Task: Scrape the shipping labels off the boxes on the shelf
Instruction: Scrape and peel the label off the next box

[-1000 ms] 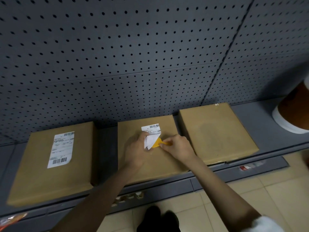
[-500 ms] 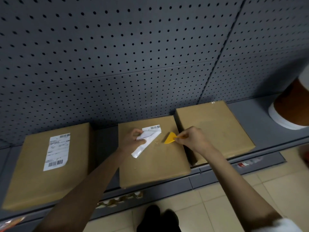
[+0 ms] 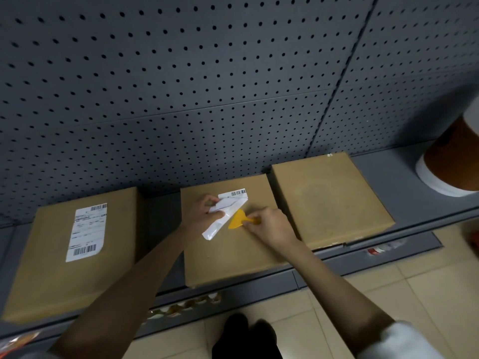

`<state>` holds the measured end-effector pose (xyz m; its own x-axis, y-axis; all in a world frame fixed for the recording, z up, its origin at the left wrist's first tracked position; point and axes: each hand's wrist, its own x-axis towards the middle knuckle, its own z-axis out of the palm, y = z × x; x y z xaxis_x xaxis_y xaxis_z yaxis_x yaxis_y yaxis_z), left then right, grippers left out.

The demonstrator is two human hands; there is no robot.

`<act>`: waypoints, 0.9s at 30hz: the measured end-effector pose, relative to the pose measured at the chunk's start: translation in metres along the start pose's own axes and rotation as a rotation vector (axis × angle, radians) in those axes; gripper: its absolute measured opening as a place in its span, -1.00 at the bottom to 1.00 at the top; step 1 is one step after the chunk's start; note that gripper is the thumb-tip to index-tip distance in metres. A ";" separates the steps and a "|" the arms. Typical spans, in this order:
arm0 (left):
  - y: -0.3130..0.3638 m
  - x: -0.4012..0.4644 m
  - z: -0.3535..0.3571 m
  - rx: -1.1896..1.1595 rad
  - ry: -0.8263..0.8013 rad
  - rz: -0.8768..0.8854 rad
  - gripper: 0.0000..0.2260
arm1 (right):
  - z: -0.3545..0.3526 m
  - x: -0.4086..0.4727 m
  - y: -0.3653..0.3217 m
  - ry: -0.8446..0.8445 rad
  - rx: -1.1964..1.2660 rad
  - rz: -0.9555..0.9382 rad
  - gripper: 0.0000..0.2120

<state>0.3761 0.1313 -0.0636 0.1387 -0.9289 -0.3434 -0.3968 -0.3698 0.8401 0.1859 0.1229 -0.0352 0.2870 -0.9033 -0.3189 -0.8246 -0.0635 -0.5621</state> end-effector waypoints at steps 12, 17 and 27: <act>-0.005 -0.004 0.002 0.128 -0.020 0.163 -0.83 | -0.003 0.007 0.005 0.012 -0.027 0.033 -0.71; -0.009 0.003 -0.004 0.044 -0.029 0.090 -0.86 | -0.003 0.008 0.010 0.030 -0.020 0.038 -0.72; -0.006 0.005 -0.003 0.059 0.024 0.114 -0.82 | -0.009 0.012 0.013 0.041 -0.020 0.049 -0.72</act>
<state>0.3813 0.1289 -0.0688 0.1115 -0.9653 -0.2363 -0.4639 -0.2608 0.8466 0.1741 0.1076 -0.0397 0.2262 -0.9222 -0.3137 -0.8471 -0.0272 -0.5308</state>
